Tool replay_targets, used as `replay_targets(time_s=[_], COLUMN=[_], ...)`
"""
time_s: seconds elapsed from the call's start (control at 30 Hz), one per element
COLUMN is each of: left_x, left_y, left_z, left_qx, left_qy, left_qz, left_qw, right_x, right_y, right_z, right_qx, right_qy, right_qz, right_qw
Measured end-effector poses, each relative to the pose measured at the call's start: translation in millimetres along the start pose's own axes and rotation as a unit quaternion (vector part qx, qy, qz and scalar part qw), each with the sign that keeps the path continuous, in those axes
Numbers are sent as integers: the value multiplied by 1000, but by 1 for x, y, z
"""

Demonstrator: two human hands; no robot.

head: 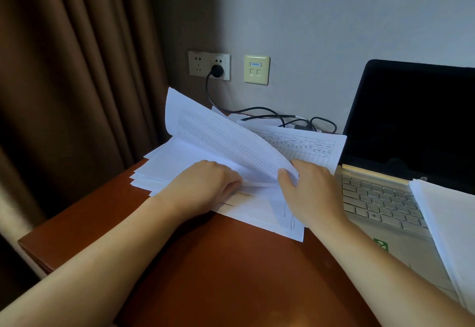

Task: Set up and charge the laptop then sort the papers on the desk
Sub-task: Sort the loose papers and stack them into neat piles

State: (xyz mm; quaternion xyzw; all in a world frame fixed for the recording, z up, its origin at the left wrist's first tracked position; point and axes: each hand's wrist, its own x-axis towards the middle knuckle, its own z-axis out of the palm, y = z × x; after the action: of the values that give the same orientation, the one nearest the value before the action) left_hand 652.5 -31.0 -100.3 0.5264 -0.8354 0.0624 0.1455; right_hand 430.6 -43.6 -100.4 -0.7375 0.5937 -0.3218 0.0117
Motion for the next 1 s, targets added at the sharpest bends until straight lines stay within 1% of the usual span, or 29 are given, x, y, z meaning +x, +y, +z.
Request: replay_targets(time_s=[0.1, 0.2, 0.3, 0.4, 0.53, 0.6, 0.67, 0.77, 0.9, 1.0], left_x=[1, 2, 2, 2, 4, 5, 4, 1, 3, 10], left_y=[-4, -4, -1, 4, 6, 8, 11, 18, 24, 23], left_z=[3, 1, -5, -8, -4, -3, -4, -8, -8, -5], left_qx=[3, -19, -4, 21, 30, 44, 70, 76, 54, 56], left_qy=[38, 82, 152, 202, 235, 258, 293, 324, 291, 262], left_qz=[1, -7, 32, 81, 129, 133, 128, 137, 163, 153], left_qw=[999, 996, 988, 976, 963, 956, 945, 933, 941, 951], right_x=[-1, -3, -6, -8, -6, -5, -5, -2, 8, 13], right_y=[-1, -4, -6, -10, -10, -8, -7, -2, 7, 7], right_z=[-2, -3, -1, -3, -5, -3, -2, -3, -11, -17], right_qx=[29, 44, 17, -4, 11, -12, -12, 50, 162, 222], right_qy=[-20, -46, -72, -92, -85, -61, -50, -21, 8, 13], right_qz=[-12, -69, -137, -149, -112, -113, -96, -42, 6, 42], right_qw=[999, 996, 988, 985, 990, 992, 994, 998, 987, 974])
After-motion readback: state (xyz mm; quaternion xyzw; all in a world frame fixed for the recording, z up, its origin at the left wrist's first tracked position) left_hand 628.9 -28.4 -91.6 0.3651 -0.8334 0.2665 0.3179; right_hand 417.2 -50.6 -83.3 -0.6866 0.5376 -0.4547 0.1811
